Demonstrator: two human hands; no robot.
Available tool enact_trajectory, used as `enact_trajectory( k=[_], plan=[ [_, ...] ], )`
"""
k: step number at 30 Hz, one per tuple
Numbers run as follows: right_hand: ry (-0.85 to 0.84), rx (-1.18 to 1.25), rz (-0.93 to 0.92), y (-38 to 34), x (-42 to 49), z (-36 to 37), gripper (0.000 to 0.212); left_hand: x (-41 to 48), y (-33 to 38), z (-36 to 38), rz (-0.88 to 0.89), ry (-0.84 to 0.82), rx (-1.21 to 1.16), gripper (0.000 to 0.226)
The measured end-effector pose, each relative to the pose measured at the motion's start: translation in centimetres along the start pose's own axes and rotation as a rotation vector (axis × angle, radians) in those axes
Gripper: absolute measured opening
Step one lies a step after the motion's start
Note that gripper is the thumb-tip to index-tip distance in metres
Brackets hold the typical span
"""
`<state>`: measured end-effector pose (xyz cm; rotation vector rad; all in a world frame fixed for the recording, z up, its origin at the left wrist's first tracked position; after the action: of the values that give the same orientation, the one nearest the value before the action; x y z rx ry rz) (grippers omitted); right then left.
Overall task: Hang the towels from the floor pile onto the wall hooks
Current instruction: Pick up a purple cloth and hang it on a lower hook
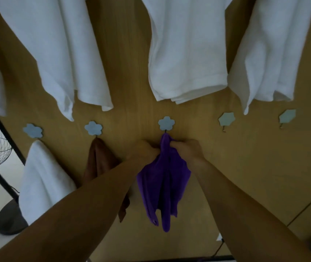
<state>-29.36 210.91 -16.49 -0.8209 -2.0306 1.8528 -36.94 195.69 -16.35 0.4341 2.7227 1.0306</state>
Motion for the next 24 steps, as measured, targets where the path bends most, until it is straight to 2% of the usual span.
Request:
enact_trajectory(
  k=[3,5,7,9,11,12,14,16,19,21,24],
  plan=[
    [0.045,-0.307,-0.096,-0.6,-0.4,0.3,0.040,-1.3,-0.2,-0.2,0.070,0.236,0.490,0.037],
    [0.152,-0.559,-0.180,-0.9,-0.8,0.2,0.054,-2.6,0.1,-0.3,0.209,0.464,0.665,0.035],
    [0.349,-0.859,-0.320,-1.3,-1.7,0.0,0.060,-3.4,1.1,-0.2,0.407,0.558,0.720,0.036],
    [0.449,-0.913,-0.574,-1.4,-2.8,0.5,0.044,-3.4,1.9,0.0,0.569,0.458,0.640,0.037],
    [0.353,-0.758,-0.793,-1.0,-3.4,1.1,0.029,-3.0,2.2,0.3,0.621,0.296,0.514,0.037],
    [0.261,-0.672,-0.823,-0.5,-3.3,1.3,0.033,-2.9,2.3,0.2,0.619,0.238,0.441,0.034],
    [0.112,-0.567,-0.809,0.4,-3.1,1.6,0.047,-3.0,2.2,0.2,0.554,0.150,0.243,0.020],
    [-0.014,-0.407,-0.716,0.9,-2.9,1.7,0.054,-3.1,2.1,0.5,0.446,0.054,0.014,0.012],
    [-0.242,-0.009,-0.411,1.7,-2.7,2.1,0.051,-3.7,2.0,1.4,0.369,-0.042,-0.127,0.033],
    [-0.279,0.033,-0.292,2.1,-2.8,2.0,0.050,-3.9,1.1,2.2,0.310,-0.014,-0.129,0.043],
    [-0.344,0.069,-0.183,2.3,-3.4,1.5,0.050,-3.8,-0.7,3.2,0.242,-0.021,-0.202,0.042]
  ],
)
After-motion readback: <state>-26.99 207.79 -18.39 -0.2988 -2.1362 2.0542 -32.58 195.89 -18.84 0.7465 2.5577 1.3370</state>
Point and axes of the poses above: each hand's wrist, its own x-axis towards the middle knuckle, its own z-axis out of the palm, y = z × x, the point moved 5 cm from there along x, towards the middle knuckle, and after that the axes turned 6 degrees about x, right-handed, at the moved point
